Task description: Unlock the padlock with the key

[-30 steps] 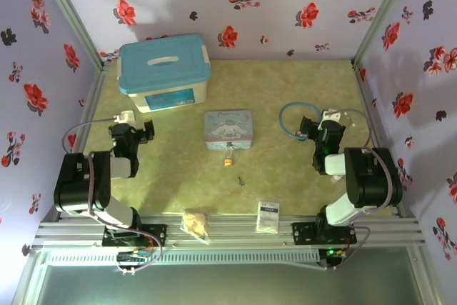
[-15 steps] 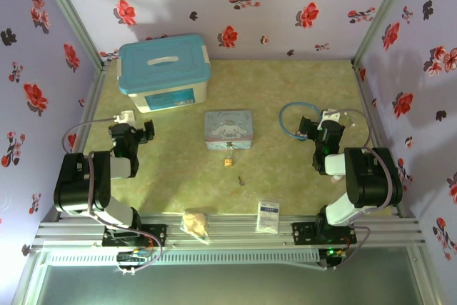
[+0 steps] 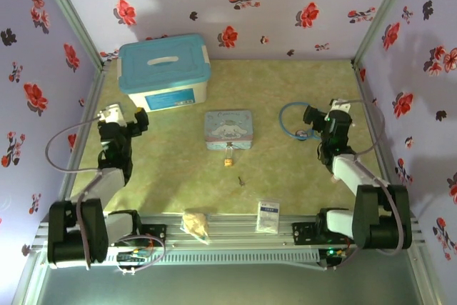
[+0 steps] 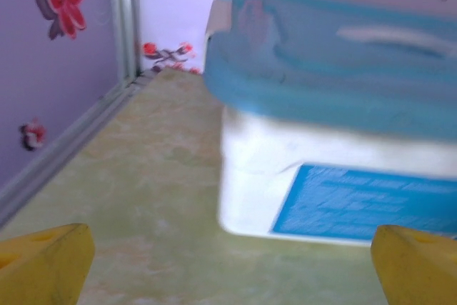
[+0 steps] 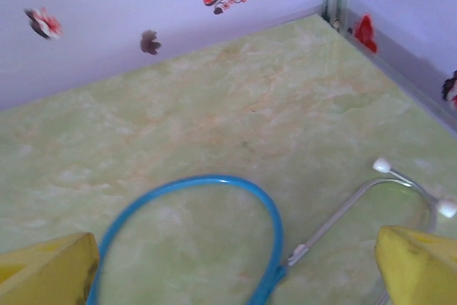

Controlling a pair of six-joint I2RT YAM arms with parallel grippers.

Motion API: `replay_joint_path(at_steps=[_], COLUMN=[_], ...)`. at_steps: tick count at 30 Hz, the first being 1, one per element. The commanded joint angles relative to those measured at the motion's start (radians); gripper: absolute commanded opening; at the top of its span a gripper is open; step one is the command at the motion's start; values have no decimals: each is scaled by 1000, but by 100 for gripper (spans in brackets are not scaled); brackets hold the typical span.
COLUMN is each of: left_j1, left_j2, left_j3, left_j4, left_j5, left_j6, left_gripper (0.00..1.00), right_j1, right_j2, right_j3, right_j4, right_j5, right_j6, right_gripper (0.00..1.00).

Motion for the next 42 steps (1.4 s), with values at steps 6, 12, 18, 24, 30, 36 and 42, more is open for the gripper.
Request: replay_joint_path(at_steps=[6,12,18,24,30,36,42], left_j1=[-44,-291,-482,-628,-742,-820,-843], left_j2=[-85,-182,-172,-118,-61,-70,-53], left_j3=[65,88,94,59,92,92,91], left_j4=[-126,-360,-463,-396,-454,-481,-471], left_j5=[471,444,397,373,286,188,155], left_j6=[-390,-286,-351,-438,-471,-514,-508], left_gripper=[100,100,100,100,100,100,100], right_j1=[42,407,675,861,977,1064,1093], right_j2=[-105,-73,17,35,123,170,198], right_j3=[119,216,251,165,151,127,109], right_j4=[-386,-668,-791,-697,-642,-637,-628], right_j5=[-378,-203,-89,-47,-43,-4,35], right_j6=[200,109,138,283,360,408,426], right_gripper=[99,99,91,74,63,51,46])
